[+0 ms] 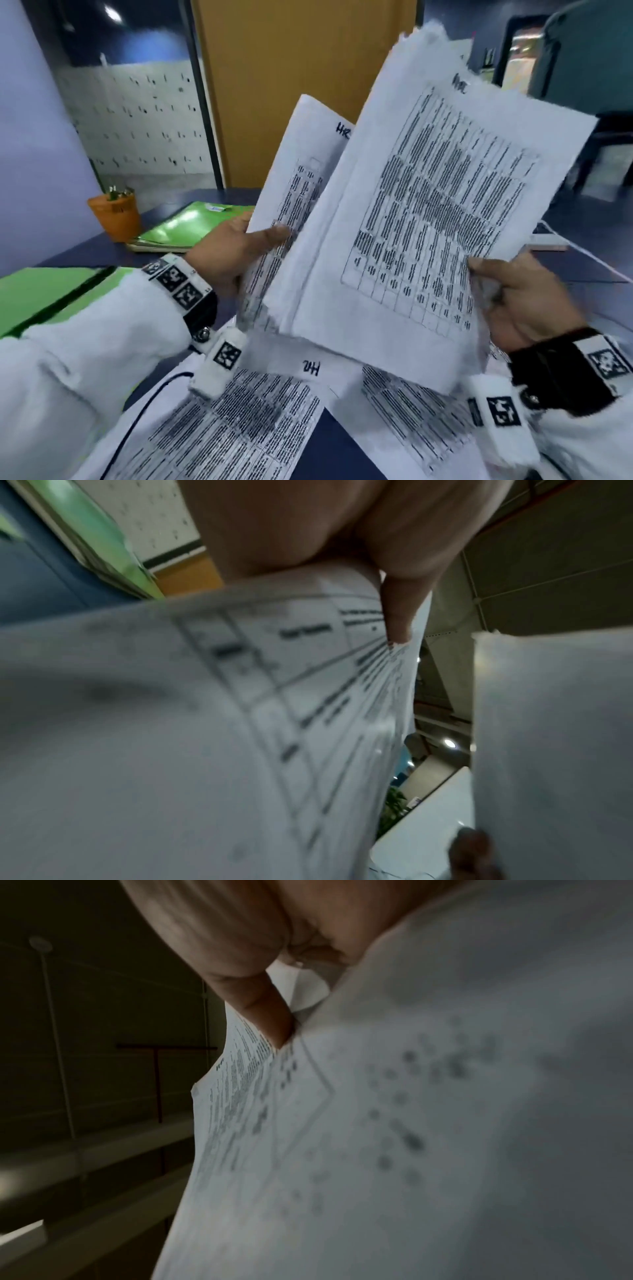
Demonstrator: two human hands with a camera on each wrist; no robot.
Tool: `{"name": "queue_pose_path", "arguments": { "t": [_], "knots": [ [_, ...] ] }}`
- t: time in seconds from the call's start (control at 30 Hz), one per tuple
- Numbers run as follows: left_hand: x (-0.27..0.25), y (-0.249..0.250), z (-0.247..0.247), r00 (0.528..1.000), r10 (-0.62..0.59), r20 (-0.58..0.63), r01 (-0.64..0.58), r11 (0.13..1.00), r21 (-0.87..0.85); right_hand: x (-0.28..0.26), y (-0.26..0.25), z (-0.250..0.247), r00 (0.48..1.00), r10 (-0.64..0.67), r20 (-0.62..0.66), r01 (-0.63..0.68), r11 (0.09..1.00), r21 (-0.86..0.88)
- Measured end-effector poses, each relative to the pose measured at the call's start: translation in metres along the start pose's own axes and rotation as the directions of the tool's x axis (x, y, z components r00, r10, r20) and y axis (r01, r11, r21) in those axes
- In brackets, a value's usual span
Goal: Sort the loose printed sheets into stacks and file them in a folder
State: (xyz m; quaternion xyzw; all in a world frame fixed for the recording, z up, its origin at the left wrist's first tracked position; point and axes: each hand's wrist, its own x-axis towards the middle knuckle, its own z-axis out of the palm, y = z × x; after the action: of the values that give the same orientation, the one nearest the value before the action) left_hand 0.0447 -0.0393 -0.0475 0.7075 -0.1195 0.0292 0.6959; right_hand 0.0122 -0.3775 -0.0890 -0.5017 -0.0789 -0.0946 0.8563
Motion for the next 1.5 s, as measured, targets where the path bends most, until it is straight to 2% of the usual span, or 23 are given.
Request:
{"name": "queue_pose_path", "arguments": {
  "t": [0.07, 0.2, 0.37, 0.57, 0.73, 0.83, 0.9, 0.97, 1.03, 1.13, 1.2, 1.3, 1.37, 1.5],
  "knots": [
    [-0.01, -0.002, 0.015, 1.0, -0.004, 0.009, 0.005, 0.99, -0.144, -0.004, 0.009, 0.01, 0.999, -0.015, 0.041, 0.017, 0.998, -0.054],
    [-0.03, -0.005, 0.033, 0.999, -0.001, 0.043, 0.011, 0.971, -0.238, -0.007, 0.016, 0.019, 0.999, 0.032, 0.036, -0.024, 0.979, -0.201],
    [-0.04, -0.013, 0.041, 0.989, 0.109, 0.102, -0.089, 0.98, -0.178, -0.006, 0.02, 0.016, 0.997, 0.072, -0.009, -0.071, 0.952, -0.298],
    [-0.045, -0.008, 0.043, 0.98, 0.136, 0.148, -0.107, 0.976, -0.188, -0.009, 0.028, 0.015, 0.991, 0.129, 0.039, -0.106, 0.923, -0.37],
    [-0.044, -0.01, 0.039, 0.976, 0.141, 0.164, -0.105, 0.972, -0.21, -0.006, 0.029, 0.017, 0.978, 0.208, 0.026, -0.195, 0.947, -0.254],
    [-0.044, -0.009, 0.04, 0.977, 0.148, 0.157, -0.115, 0.973, -0.202, -0.009, 0.024, 0.02, 0.986, 0.163, 0.031, -0.151, 0.961, -0.23],
    [-0.044, -0.007, 0.042, 0.975, 0.169, 0.142, -0.142, 0.973, -0.182, -0.015, 0.018, 0.024, 0.995, 0.084, 0.053, -0.064, 0.95, -0.306],
    [-0.046, -0.004, 0.048, 0.969, 0.226, 0.095, -0.217, 0.971, -0.1, -0.021, 0.009, 0.031, 0.997, -0.045, 0.069, 0.071, 0.895, -0.44],
    [-0.048, -0.001, 0.054, 0.947, 0.32, 0.037, -0.321, 0.947, 0.0, -0.028, 0.0, 0.043, 0.974, -0.205, 0.1, 0.226, 0.799, -0.558],
    [-0.052, -0.001, 0.063, 0.904, 0.423, -0.062, -0.416, 0.903, 0.105, -0.036, -0.003, 0.056, 0.907, -0.403, 0.12, 0.391, 0.705, -0.592],
    [-0.054, -0.005, 0.063, 0.908, 0.408, -0.092, -0.398, 0.911, 0.108, -0.038, -0.001, 0.057, 0.914, -0.393, 0.099, 0.366, 0.696, -0.618],
    [-0.053, -0.01, 0.054, 0.925, 0.353, -0.145, -0.34, 0.934, 0.107, -0.038, -0.001, 0.051, 0.966, -0.256, 0.042, 0.223, 0.737, -0.638],
    [-0.051, -0.01, 0.049, 0.934, 0.312, -0.174, -0.311, 0.95, 0.033, -0.036, -0.005, 0.046, 0.977, -0.214, 0.008, 0.172, 0.76, -0.626],
    [-0.048, -0.006, 0.049, 0.953, 0.257, -0.159, -0.272, 0.959, -0.075, -0.039, -0.012, 0.053, 0.964, -0.264, 0.034, 0.234, 0.779, -0.582]
  ]
}}
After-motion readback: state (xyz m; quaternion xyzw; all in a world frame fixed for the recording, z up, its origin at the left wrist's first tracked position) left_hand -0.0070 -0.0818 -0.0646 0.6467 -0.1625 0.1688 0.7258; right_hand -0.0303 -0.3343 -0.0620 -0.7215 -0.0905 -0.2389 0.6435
